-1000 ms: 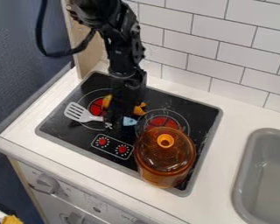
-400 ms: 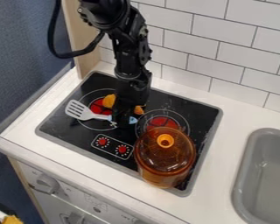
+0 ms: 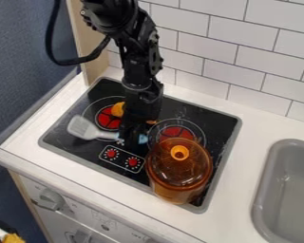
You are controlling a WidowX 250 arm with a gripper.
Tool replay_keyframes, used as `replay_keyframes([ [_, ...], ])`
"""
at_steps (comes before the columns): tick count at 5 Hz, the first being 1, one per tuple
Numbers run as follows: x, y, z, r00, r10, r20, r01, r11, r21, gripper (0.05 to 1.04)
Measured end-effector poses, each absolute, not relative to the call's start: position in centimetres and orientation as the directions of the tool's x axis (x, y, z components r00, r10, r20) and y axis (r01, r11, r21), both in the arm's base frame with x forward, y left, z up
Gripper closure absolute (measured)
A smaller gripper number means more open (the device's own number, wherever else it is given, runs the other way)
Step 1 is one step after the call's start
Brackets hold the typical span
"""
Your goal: Move the blue spatula to the upper right side of the stove
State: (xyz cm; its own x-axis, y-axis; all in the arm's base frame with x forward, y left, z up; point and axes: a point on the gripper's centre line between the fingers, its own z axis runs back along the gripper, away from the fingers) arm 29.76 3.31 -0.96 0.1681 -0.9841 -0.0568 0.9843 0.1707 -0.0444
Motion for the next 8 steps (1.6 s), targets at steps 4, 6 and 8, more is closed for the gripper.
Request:
replay_keyframes([
  [4, 34.1, -3.0, 7.5, 0.123, -0.992, -0.017, 0.988, 0.121, 0.094, 0.758],
  [6, 38.6, -6.4, 4.1, 0.071, -0.997, -0.011, 0.994, 0.070, 0.085, 0.758],
  [8, 40.3, -8.3, 0.6, 0.045, -0.998, -0.045, 0.997, 0.042, 0.058, 0.758],
])
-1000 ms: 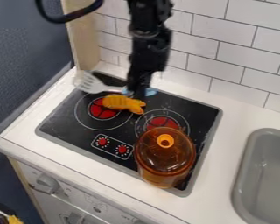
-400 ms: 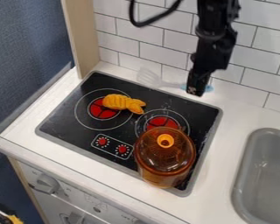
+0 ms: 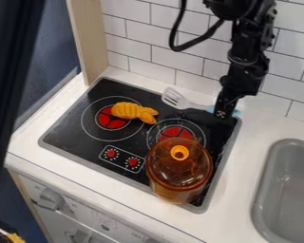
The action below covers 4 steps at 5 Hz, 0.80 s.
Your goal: Move the blue spatula to the upper right side of the stove
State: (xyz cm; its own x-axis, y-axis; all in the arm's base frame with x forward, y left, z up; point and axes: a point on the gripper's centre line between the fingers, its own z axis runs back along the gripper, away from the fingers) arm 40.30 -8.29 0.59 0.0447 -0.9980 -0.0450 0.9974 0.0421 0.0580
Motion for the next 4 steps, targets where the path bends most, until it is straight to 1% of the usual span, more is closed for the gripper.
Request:
replay_keyframes([
  [1, 40.35, -8.52, -1.03, 0.018, -0.997, -0.072, 0.999, 0.015, 0.048, 0.758],
  [2, 40.41, -8.75, -1.15, 0.010, -0.998, -0.069, 0.999, 0.008, 0.035, 0.712],
  [3, 40.36, -8.76, -1.24, 0.015, -0.999, -0.041, 1.000, 0.014, 0.028, 0.418],
  [4, 40.15, -8.71, -1.30, 0.016, -0.999, -0.031, 0.999, 0.015, 0.034, 0.143],
])
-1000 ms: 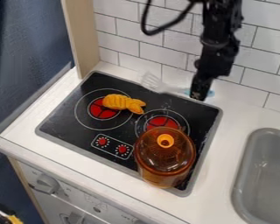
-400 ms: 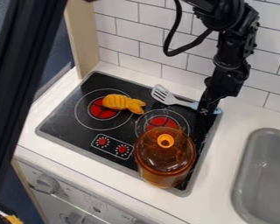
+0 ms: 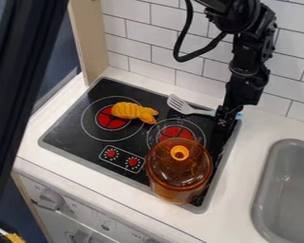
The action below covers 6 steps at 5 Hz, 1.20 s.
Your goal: Move the blue spatula to the upper right side of the stove
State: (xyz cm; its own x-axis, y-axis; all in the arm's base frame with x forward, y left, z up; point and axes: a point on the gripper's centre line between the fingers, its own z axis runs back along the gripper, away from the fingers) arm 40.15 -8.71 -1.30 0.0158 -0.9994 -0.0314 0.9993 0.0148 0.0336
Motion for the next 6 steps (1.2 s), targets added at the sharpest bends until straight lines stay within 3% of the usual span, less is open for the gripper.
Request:
replay_keyframes([
  [1, 39.8, -8.7, -1.2, 0.018, -0.999, -0.027, 1.000, 0.018, 0.023, 0.082],
  [2, 39.5, -8.9, -0.9, 0.013, -1.000, -0.020, 1.000, 0.013, 0.007, 0.082],
  [5, 38.9, -8.0, 6.6, 0.032, -0.999, -0.028, 0.992, 0.028, 0.122, 0.082],
  [6, 38.4, -8.0, 7.5, 0.029, -0.999, -0.023, 0.989, 0.026, 0.146, 0.082],
])
